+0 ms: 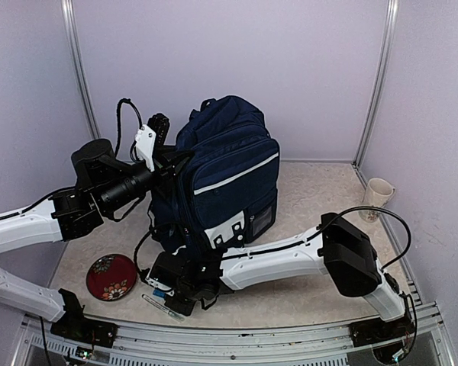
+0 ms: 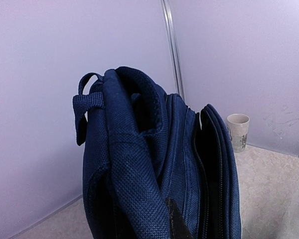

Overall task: Pack the student bag
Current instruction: Move the pen to the corner of the board.

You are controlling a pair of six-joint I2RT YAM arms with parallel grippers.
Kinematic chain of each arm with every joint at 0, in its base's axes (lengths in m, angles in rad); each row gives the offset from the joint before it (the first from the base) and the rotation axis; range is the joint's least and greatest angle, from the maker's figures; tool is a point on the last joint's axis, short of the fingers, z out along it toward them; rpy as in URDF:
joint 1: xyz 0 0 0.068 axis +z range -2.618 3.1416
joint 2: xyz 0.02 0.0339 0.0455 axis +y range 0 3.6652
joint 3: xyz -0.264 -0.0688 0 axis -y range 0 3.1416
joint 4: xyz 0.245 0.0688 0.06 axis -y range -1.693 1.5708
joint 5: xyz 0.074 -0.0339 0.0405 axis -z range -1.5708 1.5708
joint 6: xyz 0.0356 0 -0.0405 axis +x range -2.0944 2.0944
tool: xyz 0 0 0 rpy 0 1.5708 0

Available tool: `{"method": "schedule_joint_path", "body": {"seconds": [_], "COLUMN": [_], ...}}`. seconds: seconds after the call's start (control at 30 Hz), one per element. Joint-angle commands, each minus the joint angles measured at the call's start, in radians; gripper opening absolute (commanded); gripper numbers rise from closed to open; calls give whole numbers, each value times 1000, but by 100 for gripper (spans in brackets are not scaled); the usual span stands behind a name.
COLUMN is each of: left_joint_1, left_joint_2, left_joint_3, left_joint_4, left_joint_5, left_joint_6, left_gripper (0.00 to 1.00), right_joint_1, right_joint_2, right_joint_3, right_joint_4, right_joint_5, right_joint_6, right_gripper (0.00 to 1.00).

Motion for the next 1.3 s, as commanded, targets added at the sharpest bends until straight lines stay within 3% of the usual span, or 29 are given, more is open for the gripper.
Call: {"method": "schedule_joint_path", "body": {"seconds": [0.0, 0.2, 0.4, 0.5, 0.77, 0.83, 0.97, 1.13, 1.27], "left_joint_1": [15, 17, 21, 23, 21, 21, 21, 21, 21], "left_joint_2": [-27, -29, -16, -10, -21, -26, -27, -16, -15], "left_joint_3": [-6, -5, -4, -4, 0, -3, -6, -6, -5], "left_joint_4": [30, 28, 38, 40, 21, 21, 24, 27, 30], "left_joint_5": [-22, -19, -6, 1, 0, -4, -3, -1, 1], "left_joint_6": [-2, 3, 2, -1, -4, -3, -2, 0, 1], "left_gripper": [0, 0, 0, 0, 0, 0, 0, 0, 0], "right_joint_1": [-9, -11, -10, -11, -40, -46, -49, -48, -41], "right_joint_2": [-36, -189, -316, -317, -207, -189, -192, -251, -388], "right_joint_3": [-111, -351, -591, -571, -391, -362, -352, -340, -354], "right_joint_4": [-101, -200, -345, -400, -427, -443, -449, -438, -389], "right_joint_5": [39, 3, -208, -191, -153, -143, -122, -114, -136], "right_joint_6": [17, 2, -44, -55, -118, -130, -135, -136, -179], "right_gripper": [11, 7, 17, 27, 39, 35, 16, 8, 4]}}
